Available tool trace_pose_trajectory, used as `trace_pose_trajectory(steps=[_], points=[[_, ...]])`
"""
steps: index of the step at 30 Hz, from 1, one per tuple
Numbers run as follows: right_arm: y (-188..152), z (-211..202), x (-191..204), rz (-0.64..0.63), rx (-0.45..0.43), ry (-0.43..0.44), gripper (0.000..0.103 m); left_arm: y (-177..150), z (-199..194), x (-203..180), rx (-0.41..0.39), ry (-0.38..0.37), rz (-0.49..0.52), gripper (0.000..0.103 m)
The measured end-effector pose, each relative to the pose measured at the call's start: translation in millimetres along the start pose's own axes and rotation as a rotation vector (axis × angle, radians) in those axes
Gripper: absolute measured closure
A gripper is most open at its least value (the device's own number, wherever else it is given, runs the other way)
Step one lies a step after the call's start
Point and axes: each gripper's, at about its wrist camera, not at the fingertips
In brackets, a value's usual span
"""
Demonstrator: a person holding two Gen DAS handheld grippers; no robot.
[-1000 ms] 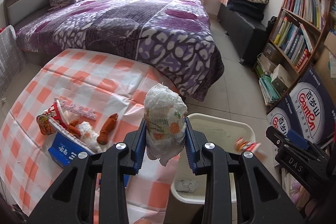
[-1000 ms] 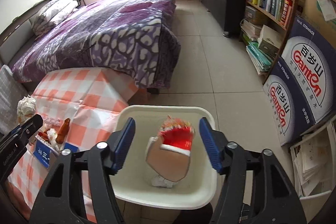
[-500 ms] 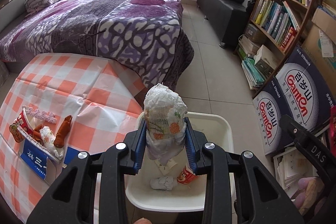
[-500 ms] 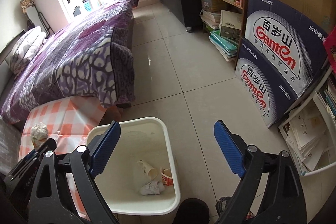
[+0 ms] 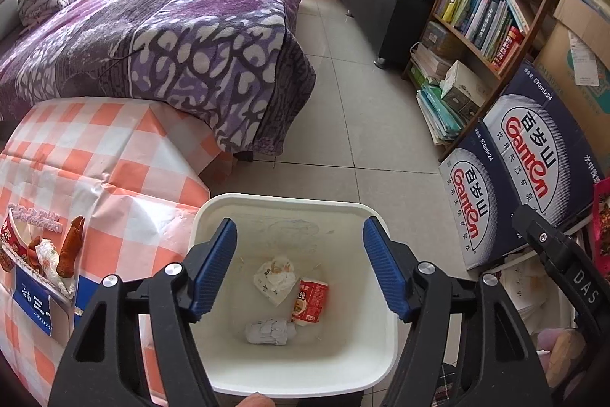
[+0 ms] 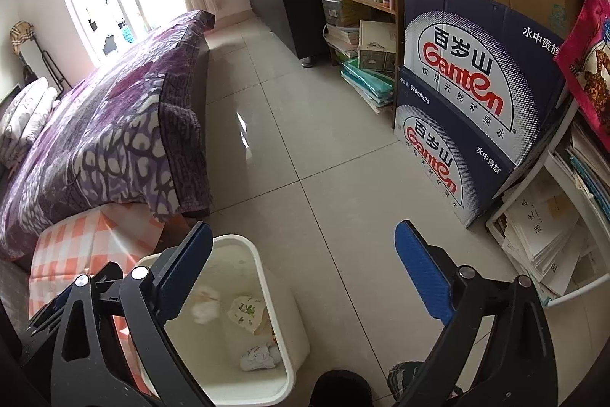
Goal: Collect trash
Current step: 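Grasp the blue carton with the left tool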
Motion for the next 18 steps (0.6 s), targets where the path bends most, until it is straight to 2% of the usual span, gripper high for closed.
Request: trace_pose_trajectory(steps=[2,5,8,11,18], points=[[0.0,1.6,3.1,-0.007,0.003,-0.004,0.010,-0.3,0.4,3.5,0.001,0.009,-0.003,0.032],[-0.7,2.2,11.3,-0.030,0.000,-0.019,0.009,-0.9,1.0,12.7,-0.001,0.033,-0.015,0.025],[-2.3,2.9,23.3,-0.064,0.000,-0.025,0.008,-1.4,0.8,27.9,-0.007,0.082,-0.042,0.019],[-4.0,3.5,38.1,-0.111,0.003,-0.029,0.007,-1.7,1.0,49.0,-0.002,0.131,-0.082,0.018],[-10.0,6.2,71.7,-0.189,0.032,0.012,0.007,-8.1,-1.5,116.3,-0.023,0.313,-0.186,0.015]])
Point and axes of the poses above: each gripper's, at about its wrist camera, not at the fingertips, and z roughly the way its jaws point, x to its left, y to its top, and after that the axes turned 10 degrees about -z, right-handed
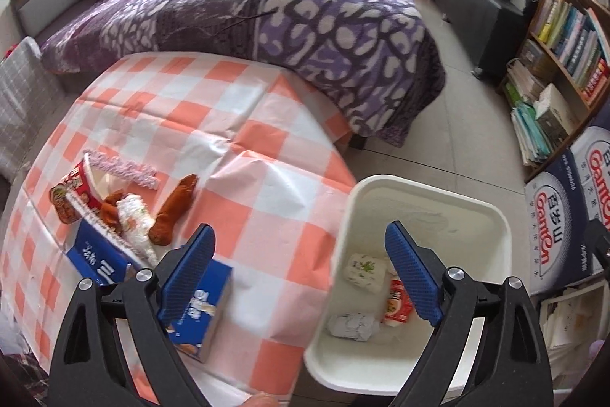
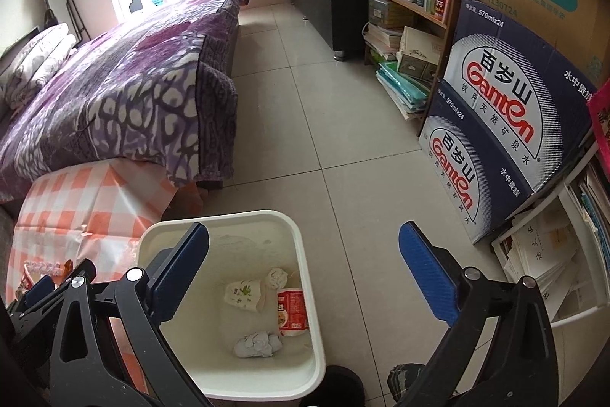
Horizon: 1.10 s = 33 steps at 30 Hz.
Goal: Collect trash
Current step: 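Grasp the blue carton with the left tool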
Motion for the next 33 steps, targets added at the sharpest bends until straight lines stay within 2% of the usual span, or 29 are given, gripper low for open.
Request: trace_pose_trajectory(steps=[5,9,13,15,17,19,24,28,33], points=[[0.6,0.3,27.3,-0.040,0.019,0.054,0.007,2.1,12.0,67.0,-0.009,0.162,-0.145,0.015],[-1.7,0.7,53.3,-0.071,0.034,0.106,0.007,1.2,25.1,121.7,0.024,0.260,-0.274,0.015],[-8.7,4.2,82.5,-0.128,0.074,0.153,0.007,-4.1,40.7,165.0,0.037,0.375,-0.316,0.015],[-10.5,2.0,97.3,-0.169,0.070,0.157,0.007,-11.3,48.9,187.6,0.081,0.382,-0.343,0.013],[-10.8,-1.4,108.2,-0.194,0.059,0.161,0.007,-19.1,45.7,208.0,0.079,0.376,-0.375,0.012],[-11.7,-3.1,117.4,-0.205,0.060,0.169,0.007,-27.1,47.0,225.7,0.127,0.384,-0.388,0.012],[-19.1,-1.8,140.9,-0.244,0.094,0.208,0.007,-49.0,45.9,278.2,0.235,0.314,-0.483,0.012],[-28.1,1.0,165.5,-0.260,0.138,0.256,0.007,-47.3,35.6,307.1,0.215,0.305,-0.480,0.012],[-43.8,17.3,201.0,-0.237,0.254,0.317,0.007,-32.2,34.2,319.9,0.207,0.310,-0.421,0.012]])
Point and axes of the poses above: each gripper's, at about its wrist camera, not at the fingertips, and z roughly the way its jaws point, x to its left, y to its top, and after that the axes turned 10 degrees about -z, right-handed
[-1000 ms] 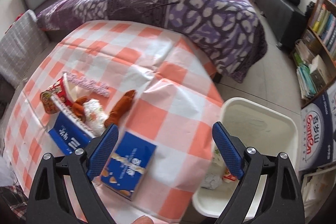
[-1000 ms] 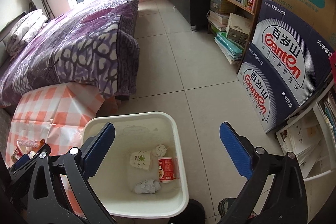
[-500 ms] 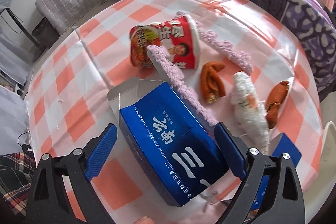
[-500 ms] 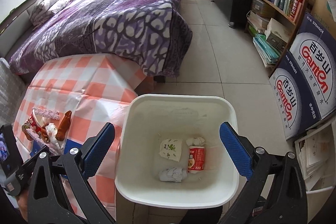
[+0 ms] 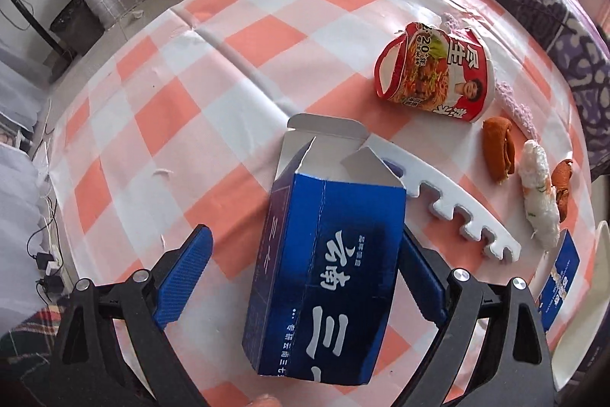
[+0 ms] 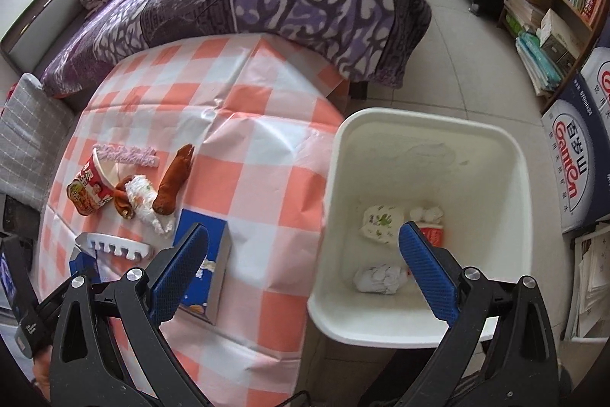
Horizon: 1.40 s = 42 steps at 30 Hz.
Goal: Collect trash
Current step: 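Grasp the blue carton with the left tool, then grasp the blue biscuit box with the right tool while the left tool holds the carton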
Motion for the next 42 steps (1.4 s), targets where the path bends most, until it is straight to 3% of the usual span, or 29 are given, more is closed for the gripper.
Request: trace_pose_trajectory(steps=[7,10,11,15,17,21,27,33,39,42], points=[[-7.2,32.2,55.4,-0.062,0.072,-0.002,0.007,-0.8,19.5,0.4,0.108,-0.022,0.059,0.015],[-11.1,44.3,74.5,-0.098,0.097,-0.018,0.007,1.3,18.4,6.3,0.117,-0.058,0.066,0.031],[-12.5,48.0,78.7,-0.104,0.106,-0.028,0.007,0.8,14.9,6.1,0.108,-0.056,0.083,0.042],[-18.6,62.7,95.8,-0.140,0.144,-0.048,0.009,3.4,10.9,14.2,0.127,-0.113,0.077,0.045],[-21.0,67.3,101.4,-0.155,0.153,-0.041,0.016,4.5,8.4,18.0,0.120,-0.131,0.069,0.045],[-23.5,73.3,108.6,-0.186,0.177,-0.009,0.043,8.4,-3.1,23.8,0.089,-0.167,0.051,0.045],[-18.9,56.7,111.2,-0.197,0.099,0.026,0.046,17.1,-22.6,33.5,0.035,-0.249,-0.034,0.045],[-10.8,24.4,112.7,-0.208,-0.047,0.045,0.046,28.8,-48.9,44.4,-0.095,-0.306,-0.093,0.045],[-3.9,-0.1,110.4,-0.243,-0.181,0.029,0.046,30.0,-81.6,43.8,-0.252,-0.354,-0.085,0.045],[-1.5,-11.0,108.8,-0.244,-0.225,0.028,0.046,27.4,-92.0,38.5,-0.291,-0.379,-0.067,0.045]])
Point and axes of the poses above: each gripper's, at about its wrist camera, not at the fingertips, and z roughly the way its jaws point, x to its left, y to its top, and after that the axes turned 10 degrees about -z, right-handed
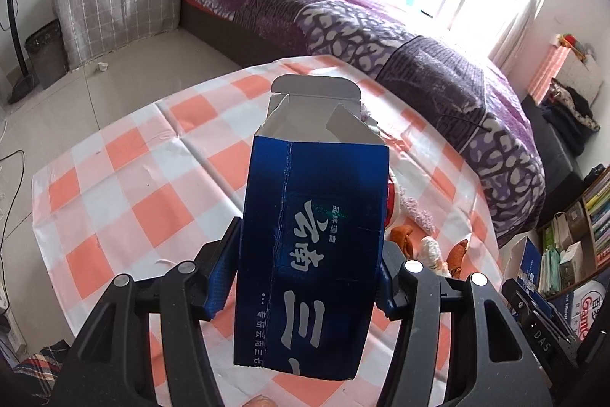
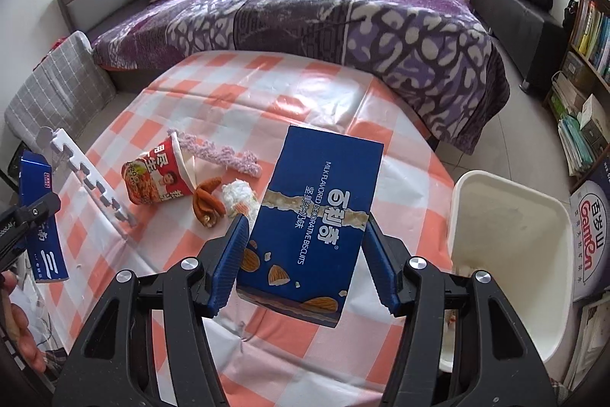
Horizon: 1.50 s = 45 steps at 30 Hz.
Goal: Collect trash
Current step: 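Grasp the blue biscuit box with the right tool while the left tool holds the carton, then carry the biscuit box to the bin and release it with the right tool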
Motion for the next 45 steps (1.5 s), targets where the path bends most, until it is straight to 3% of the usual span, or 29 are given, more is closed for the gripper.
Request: trace_pose_trajectory(steps=[5,11,32,45], points=[[2.7,-12.4,-8.5,0.009,-0.043,-0.008,0.046,-3.5,0.0,-11.7,0.005,-0.037,0.018,0.045],[0.0,-19.5,-22.7,0.028,-0.052,-0.025,0.046,-20.2,19.8,-23.9,0.100,-0.050,0.039,0.045],[-18.6,-49.6,-94.1,0.117,-0.087,-0.140,0.046,-64.6,12.3,-115.6,0.062,-0.091,0.217,0.045],[-37.5,-62.0,-150.4,0.213,-0.070,-0.200,0.046,-99.4,9.7,-172.2,0.085,-0.137,0.315,0.045]])
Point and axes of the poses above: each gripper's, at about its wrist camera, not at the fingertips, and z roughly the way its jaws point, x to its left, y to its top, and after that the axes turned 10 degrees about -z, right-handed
